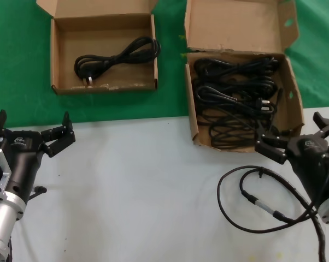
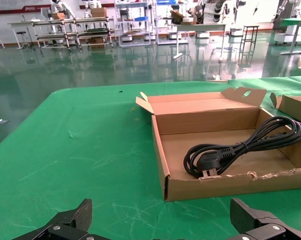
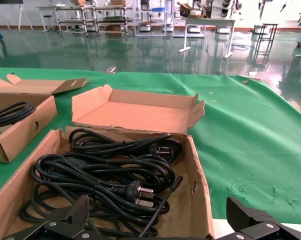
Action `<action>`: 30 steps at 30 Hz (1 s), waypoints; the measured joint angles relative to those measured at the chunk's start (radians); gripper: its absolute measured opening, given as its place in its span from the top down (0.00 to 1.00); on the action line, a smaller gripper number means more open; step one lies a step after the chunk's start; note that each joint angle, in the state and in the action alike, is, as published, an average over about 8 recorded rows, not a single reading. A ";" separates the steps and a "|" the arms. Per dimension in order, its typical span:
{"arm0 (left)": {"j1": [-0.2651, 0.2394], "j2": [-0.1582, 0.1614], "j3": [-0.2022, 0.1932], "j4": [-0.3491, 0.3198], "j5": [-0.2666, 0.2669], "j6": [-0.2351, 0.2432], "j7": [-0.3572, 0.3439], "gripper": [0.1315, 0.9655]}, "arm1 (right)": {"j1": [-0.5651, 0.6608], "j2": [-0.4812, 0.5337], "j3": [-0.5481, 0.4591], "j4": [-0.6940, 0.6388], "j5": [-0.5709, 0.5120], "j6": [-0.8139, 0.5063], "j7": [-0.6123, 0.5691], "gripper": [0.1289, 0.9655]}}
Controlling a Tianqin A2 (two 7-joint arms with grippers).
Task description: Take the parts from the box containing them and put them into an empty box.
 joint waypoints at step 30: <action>0.000 0.000 0.000 0.000 0.000 0.000 0.000 0.00 | 0.000 0.000 0.000 0.000 0.000 0.000 0.000 0.00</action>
